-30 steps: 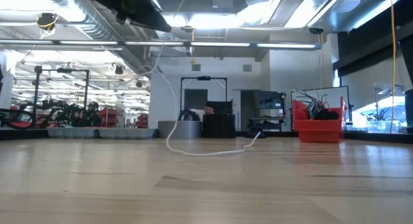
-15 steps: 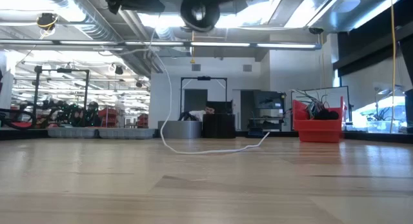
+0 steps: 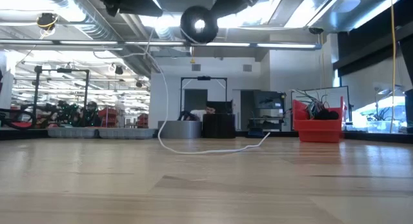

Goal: Coil cords
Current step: Coil the white wire onto the spool

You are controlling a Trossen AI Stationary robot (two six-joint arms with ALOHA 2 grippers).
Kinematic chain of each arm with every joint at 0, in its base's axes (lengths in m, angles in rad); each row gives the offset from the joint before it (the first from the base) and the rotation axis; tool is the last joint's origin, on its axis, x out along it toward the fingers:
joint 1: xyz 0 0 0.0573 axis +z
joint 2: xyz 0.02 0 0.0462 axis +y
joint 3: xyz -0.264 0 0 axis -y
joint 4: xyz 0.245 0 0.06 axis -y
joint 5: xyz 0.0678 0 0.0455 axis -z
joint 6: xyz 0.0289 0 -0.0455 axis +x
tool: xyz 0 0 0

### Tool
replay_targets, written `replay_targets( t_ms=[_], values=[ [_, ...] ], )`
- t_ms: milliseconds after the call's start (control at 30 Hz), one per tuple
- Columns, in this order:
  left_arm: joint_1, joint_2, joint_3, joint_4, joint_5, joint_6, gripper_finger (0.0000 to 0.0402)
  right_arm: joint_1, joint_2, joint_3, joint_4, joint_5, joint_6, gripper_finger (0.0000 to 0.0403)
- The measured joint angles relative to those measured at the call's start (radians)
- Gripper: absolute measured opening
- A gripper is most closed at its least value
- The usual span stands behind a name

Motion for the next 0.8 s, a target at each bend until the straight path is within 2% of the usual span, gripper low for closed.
replay_targets(
  t_ms=[233, 533, 800],
  values=[
    [0.001, 0.0, 0.001, -0.049, 0.0, -0.026, 0.0001, 0.001, -0.028, 0.0, 0.067, 0.001, -0.001, 0.0005],
    [0.046, -0.001, 0.001, -0.106, 0.002, -0.073, 0.0001, 0.001, -0.03, 0.0, 0.073, -0.172, 0.006, 0.0005],
    [0.066, -0.002, 0.001, -0.119, -0.002, -0.119, 0.0001, 0.001, -0.02, -0.002, 0.026, -0.162, 0.006, 0.0005]
  ],
)
